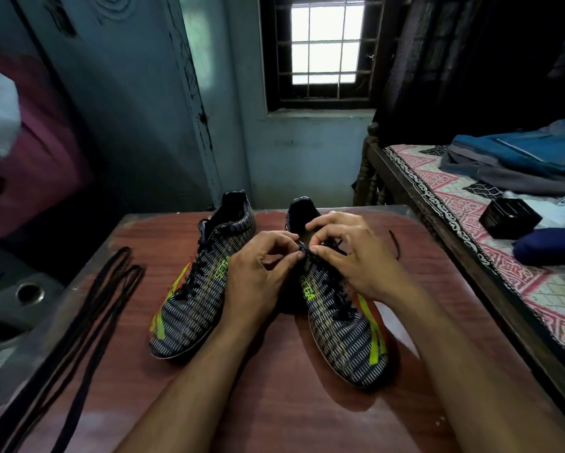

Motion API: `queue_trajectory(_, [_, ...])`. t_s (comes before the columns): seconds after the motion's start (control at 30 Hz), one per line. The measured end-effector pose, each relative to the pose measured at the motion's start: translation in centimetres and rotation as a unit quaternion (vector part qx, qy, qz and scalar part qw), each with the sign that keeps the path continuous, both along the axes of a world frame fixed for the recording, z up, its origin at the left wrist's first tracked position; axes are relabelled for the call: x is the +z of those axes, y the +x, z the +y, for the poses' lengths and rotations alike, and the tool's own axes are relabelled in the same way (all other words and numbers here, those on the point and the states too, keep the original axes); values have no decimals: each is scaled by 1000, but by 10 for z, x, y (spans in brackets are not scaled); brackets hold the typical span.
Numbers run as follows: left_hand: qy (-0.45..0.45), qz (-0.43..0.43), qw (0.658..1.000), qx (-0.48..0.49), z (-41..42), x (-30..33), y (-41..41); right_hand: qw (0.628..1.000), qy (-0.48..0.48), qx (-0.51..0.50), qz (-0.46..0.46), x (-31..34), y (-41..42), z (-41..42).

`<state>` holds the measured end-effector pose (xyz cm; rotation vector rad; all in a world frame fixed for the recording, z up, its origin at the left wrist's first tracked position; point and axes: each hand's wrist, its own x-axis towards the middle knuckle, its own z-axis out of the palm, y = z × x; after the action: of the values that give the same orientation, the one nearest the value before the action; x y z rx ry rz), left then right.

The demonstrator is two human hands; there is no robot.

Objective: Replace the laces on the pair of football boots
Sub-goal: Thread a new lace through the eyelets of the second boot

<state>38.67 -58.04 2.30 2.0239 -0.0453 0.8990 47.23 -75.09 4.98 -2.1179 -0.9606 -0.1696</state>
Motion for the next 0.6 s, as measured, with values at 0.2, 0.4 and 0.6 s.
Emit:
queue_trajectory(0.2, [10, 11, 1000, -14, -2, -1, -4, 995, -12, 87, 47, 11, 3, -14])
queue_trajectory(0.4, [-14, 6, 1000, -17, -5, -3, -2, 998, -17, 59, 19, 6, 3, -10])
queue_trajectory(0.6, [-12, 0, 1000, -10, -9, -1, -4, 999, 33, 20, 33, 5, 1, -8])
